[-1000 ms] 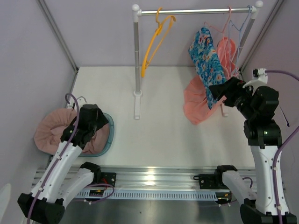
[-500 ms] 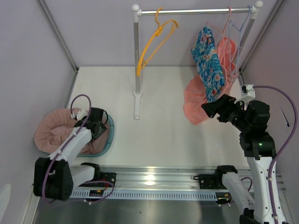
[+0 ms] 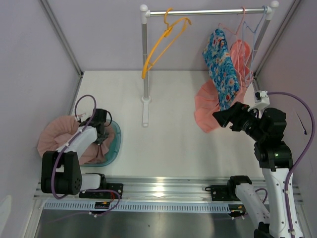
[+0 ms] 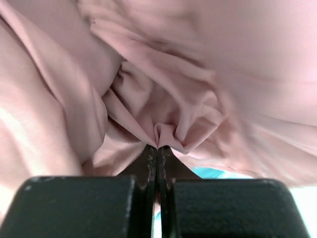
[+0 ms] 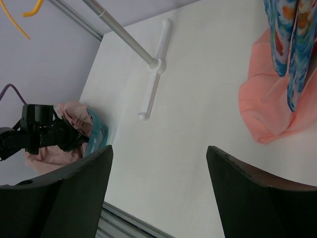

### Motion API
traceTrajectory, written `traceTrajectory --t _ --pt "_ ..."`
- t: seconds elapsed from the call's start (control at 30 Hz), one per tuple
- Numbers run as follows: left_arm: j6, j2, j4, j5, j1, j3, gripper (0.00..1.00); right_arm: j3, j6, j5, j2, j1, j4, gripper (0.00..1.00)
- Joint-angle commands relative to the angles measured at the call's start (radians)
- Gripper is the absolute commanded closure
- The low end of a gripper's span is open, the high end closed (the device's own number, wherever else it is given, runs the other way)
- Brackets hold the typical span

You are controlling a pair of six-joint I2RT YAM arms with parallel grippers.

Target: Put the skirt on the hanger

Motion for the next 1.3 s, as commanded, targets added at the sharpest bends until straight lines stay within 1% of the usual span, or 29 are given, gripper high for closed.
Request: traceTrajectory --t 0.0,0.03,0.13,0.2,0.23,0.3,0.33,0.4,0.47,0.5,0.53,0.57,0.6,0.63,0.67,0.83,1.0,1.03,1.07,1.1,1.13,1.17,1.2,1.23,1.27 --pt "0.079 -0.105 -0.039 0.004 0.009 0.123 1.00 0.017 -0.004 -0.030 0.012 0.006 0.028 0.18" --pt "0.091 -0.162 -0.052 0.001 0.009 0.135 1.00 0.020 -0.006 -0.032 0.016 0.008 0.028 0.18" --pt "0.138 -0.268 -0.093 0.002 0.008 0.232 1.00 0.042 -0.004 -0.031 0.035 0.015 0.036 0.18" --pt "0.167 -0.311 -0.117 0.007 0.003 0.267 1.00 0.059 -0.003 -0.026 0.046 0.020 0.040 0.18" --pt "0.179 -0.328 -0.127 0.008 0.002 0.325 1.00 0.065 -0.003 -0.024 0.058 0.028 0.042 0.18" --pt "0.217 -0.368 -0.136 0.023 -0.011 0.364 1.00 0.078 -0.004 -0.018 0.070 0.034 0.046 0.18" --pt "0.231 -0.375 -0.141 0.025 -0.030 0.429 1.00 0.083 -0.006 -0.012 0.082 0.038 0.046 0.18" --pt "0.263 -0.386 -0.154 0.001 -0.067 0.505 1.00 0.092 -0.007 -0.003 0.093 0.052 0.046 0.18" --pt "0.282 -0.377 -0.165 -0.027 -0.147 0.586 1.00 0.106 -0.014 0.014 0.105 0.064 0.046 0.18" --pt "0.294 -0.360 -0.185 -0.082 -0.182 0.649 1.00 0.111 -0.015 0.020 0.110 0.067 0.046 0.18" --pt "0.299 -0.350 -0.199 -0.117 -0.224 0.678 1.00 0.123 -0.018 0.025 0.115 0.071 0.043 0.18" --pt "0.302 -0.339 -0.211 -0.156 -0.312 0.709 1.00 0.129 -0.020 0.032 0.124 0.072 0.043 0.18" --pt "0.309 -0.318 -0.229 -0.194 -0.354 0.786 1.00 0.134 -0.023 0.038 0.130 0.078 0.042 0.18" --pt "0.309 -0.307 -0.237 -0.229 -0.400 0.812 1.00 0.141 -0.024 0.042 0.133 0.078 0.042 0.18" --pt "0.311 -0.297 -0.249 -0.287 -0.470 0.854 1.00 0.151 -0.024 0.049 0.136 0.081 0.040 0.18" --pt "0.357 -0.270 -0.247 -0.381 -0.630 0.994 1.00 0.178 -0.032 0.058 0.165 0.097 0.039 0.19" --pt "0.458 -0.231 -0.222 -0.414 -0.733 1.072 1.00 0.197 -0.043 0.085 0.175 0.107 0.030 0.19" --pt "0.475 -0.222 -0.214 -0.432 -0.792 1.097 1.00 0.198 -0.043 0.091 0.176 0.109 0.029 0.18" --pt "0.496 -0.210 -0.185 -0.450 -0.828 1.100 1.00 0.201 -0.044 0.095 0.178 0.112 0.028 0.18" --pt "0.538 -0.201 -0.174 -0.488 -0.860 1.111 1.00 0.200 -0.044 0.097 0.181 0.110 0.028 0.18" --pt "0.549 -0.190 -0.170 -0.512 -0.924 1.122 1.00 0.206 -0.043 0.104 0.181 0.112 0.026 0.19" --pt "0.564 -0.164 -0.156 -0.544 -0.961 1.140 1.00 0.207 -0.044 0.108 0.182 0.112 0.025 0.19" --pt "0.607 -0.150 -0.141 -0.611 -0.998 1.142 1.00 0.209 -0.043 0.111 0.182 0.114 0.023 0.18" --pt "0.622 -0.138 -0.127 -0.634 -1.068 1.145 1.00 0.214 -0.044 0.117 0.184 0.115 0.023 0.18" --pt "0.638 -0.126 -0.095 -0.648 -1.101 1.148 1.00 0.217 -0.046 0.121 0.185 0.118 0.019 0.18"
